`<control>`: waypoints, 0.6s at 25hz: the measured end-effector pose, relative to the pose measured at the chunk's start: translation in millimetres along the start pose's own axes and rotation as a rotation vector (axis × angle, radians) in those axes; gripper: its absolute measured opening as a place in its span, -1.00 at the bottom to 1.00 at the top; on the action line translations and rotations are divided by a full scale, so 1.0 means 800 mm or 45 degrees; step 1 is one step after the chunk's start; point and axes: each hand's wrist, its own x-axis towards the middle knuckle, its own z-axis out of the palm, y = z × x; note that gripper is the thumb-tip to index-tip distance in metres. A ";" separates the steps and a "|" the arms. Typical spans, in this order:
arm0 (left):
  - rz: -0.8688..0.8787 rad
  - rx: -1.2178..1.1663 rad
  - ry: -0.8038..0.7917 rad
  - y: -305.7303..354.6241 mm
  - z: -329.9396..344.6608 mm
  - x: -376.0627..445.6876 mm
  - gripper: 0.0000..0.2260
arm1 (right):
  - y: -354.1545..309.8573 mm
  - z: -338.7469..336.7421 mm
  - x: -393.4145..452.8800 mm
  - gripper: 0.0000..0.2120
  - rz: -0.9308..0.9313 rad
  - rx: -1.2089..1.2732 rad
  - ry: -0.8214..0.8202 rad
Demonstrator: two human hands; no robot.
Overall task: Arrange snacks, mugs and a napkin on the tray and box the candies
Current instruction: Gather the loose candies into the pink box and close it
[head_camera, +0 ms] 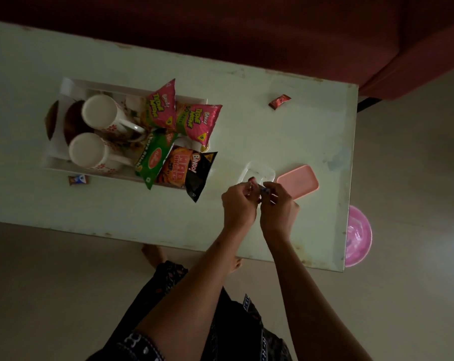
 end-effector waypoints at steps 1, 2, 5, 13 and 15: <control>-0.023 0.034 -0.049 0.000 -0.002 0.005 -0.76 | -0.003 0.001 0.003 -0.82 0.012 -0.015 -0.022; -0.033 0.063 -0.095 0.000 -0.004 0.008 -0.76 | -0.005 0.002 0.006 -0.81 0.017 -0.037 -0.041; 0.033 0.078 -0.137 0.001 -0.018 0.007 -0.81 | -0.009 0.004 0.013 -0.75 0.017 -0.104 -0.077; 0.120 -0.317 0.710 -0.073 -0.191 -0.023 -0.89 | -0.039 0.023 0.006 -0.79 -0.125 -0.108 -0.102; -0.047 -0.233 0.952 -0.122 -0.246 -0.010 -0.89 | -0.052 0.032 0.005 -0.80 -0.119 -0.069 -0.101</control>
